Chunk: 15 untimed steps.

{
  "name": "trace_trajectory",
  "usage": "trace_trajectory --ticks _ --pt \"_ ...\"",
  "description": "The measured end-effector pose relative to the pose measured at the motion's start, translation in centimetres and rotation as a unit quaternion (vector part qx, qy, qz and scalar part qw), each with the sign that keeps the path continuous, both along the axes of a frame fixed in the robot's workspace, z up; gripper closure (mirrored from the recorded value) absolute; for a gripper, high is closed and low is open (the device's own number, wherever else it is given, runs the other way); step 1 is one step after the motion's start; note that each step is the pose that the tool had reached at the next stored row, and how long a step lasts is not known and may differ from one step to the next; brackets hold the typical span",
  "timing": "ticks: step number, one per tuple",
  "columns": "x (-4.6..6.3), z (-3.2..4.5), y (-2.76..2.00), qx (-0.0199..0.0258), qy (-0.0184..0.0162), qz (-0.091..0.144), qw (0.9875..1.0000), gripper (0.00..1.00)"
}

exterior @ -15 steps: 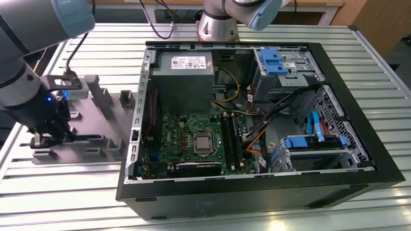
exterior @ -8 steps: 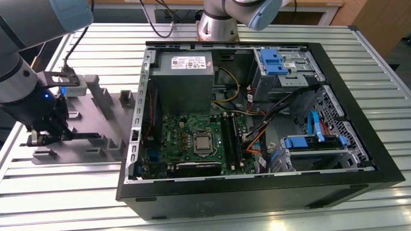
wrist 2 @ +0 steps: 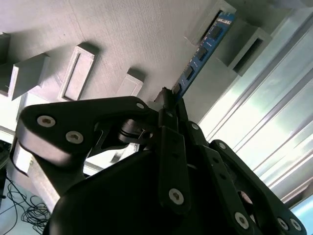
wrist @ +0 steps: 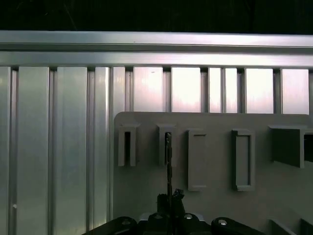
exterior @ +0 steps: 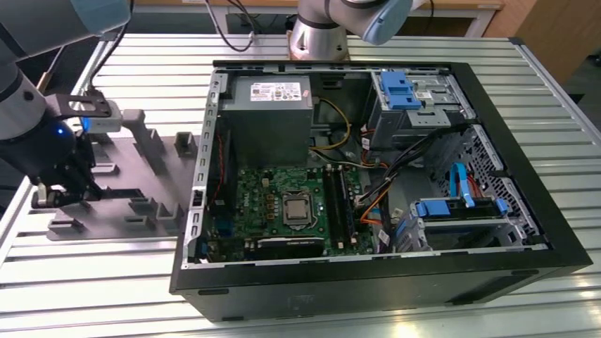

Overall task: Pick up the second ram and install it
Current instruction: 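Pick up the second ram and move it above second insertion slot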

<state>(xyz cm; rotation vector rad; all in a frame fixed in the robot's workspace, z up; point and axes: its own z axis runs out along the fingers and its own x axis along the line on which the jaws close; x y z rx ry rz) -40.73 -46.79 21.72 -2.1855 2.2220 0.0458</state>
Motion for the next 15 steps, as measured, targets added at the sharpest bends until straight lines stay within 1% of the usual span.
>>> trace_trajectory --ticks 7,15 --pt "0.0 1.55 0.00 0.0000 0.0000 0.000 1.0000 0.86" --pt "0.0 1.69 0.00 0.0000 0.0000 0.000 1.0000 0.86"
